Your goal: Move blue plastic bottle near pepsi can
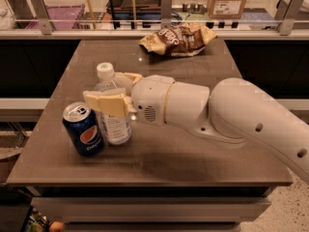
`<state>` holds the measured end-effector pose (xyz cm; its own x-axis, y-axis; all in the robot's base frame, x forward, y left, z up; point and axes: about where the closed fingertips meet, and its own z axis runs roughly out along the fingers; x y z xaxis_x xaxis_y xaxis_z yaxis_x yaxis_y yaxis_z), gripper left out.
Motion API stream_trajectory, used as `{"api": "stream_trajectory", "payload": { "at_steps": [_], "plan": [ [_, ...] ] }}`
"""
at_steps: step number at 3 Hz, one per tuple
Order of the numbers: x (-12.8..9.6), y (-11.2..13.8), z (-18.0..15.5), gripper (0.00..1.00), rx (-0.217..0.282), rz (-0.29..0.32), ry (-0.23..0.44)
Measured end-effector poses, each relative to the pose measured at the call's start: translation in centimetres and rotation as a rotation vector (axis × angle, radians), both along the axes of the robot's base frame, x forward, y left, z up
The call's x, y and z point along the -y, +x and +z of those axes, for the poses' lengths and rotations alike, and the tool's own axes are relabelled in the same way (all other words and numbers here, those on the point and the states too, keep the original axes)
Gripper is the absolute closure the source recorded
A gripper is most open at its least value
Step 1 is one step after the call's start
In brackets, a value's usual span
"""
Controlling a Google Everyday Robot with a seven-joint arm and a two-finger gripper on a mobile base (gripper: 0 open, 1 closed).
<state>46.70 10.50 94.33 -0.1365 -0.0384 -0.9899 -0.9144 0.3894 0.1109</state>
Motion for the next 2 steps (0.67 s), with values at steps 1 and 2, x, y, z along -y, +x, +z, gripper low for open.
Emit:
{"api": "stream_trajectory", "payload": {
  "at_steps": [1,2],
  "plan": [
    [-0.19,-0.10,0.04,0.36,0.001,0.003,-0.001],
    [-0.37,-0.19,0.08,0.13,0.002,0.007,-0.003]
  ]
}}
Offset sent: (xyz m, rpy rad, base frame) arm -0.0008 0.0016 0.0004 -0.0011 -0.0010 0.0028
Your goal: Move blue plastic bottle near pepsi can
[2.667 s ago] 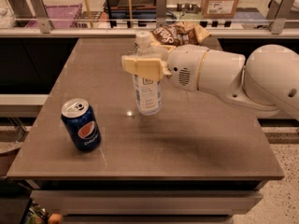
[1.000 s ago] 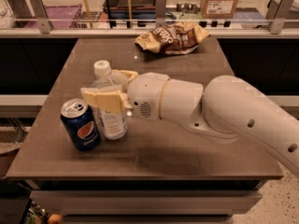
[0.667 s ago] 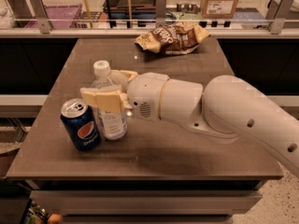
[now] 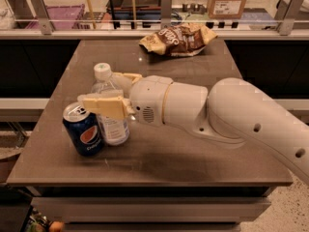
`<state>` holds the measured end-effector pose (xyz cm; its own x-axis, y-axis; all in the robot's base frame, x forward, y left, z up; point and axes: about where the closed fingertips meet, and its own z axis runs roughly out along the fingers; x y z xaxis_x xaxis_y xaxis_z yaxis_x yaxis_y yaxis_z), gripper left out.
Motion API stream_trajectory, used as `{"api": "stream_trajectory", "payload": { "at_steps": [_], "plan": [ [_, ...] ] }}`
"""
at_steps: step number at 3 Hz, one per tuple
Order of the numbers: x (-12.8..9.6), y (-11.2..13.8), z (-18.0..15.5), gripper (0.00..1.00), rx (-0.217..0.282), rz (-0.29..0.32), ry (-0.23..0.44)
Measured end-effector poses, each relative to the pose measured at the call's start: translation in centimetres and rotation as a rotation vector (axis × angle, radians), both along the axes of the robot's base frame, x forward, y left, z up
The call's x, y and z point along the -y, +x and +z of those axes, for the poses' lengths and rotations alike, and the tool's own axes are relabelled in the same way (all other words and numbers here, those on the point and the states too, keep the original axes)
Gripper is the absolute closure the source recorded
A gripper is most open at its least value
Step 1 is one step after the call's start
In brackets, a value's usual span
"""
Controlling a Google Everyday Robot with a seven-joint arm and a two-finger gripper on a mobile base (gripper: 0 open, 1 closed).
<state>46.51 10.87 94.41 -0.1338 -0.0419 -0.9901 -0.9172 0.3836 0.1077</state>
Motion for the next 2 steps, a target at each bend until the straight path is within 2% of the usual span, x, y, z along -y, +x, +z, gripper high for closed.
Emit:
{"api": "stream_trajectory", "payload": {
  "at_steps": [1,2],
  "plan": [
    [-0.18,-0.10,0.04,0.00,0.001,0.003,-0.001],
    [-0.19,-0.10,0.04,0.00,0.001,0.003,-0.001]
  ]
}}
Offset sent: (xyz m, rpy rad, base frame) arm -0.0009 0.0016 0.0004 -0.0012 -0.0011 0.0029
